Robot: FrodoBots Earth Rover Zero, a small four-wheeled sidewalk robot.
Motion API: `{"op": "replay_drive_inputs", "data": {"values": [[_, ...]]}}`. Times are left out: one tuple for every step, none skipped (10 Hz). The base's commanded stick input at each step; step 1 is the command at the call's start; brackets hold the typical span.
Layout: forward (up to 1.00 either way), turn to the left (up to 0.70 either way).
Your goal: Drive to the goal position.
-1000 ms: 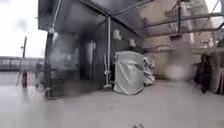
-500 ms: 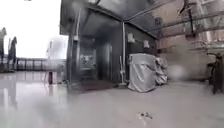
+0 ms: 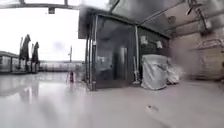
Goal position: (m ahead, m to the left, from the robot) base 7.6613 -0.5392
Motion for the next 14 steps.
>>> {"op": "replay_drive_inputs", "data": {"values": [[0.70, 0.27], [0.70, 0.27], [0.70, 0.27], [0.70, 0.27], [0.70, 0.27], [0.70, 0.27], [0.70, 0.27], [0.70, 0.27], [0.70, 0.27], [0.70, 0.27], [0.70, 0.27], [0.70, 0.27], [0.70, 0.27], [0.70, 0.27]]}}
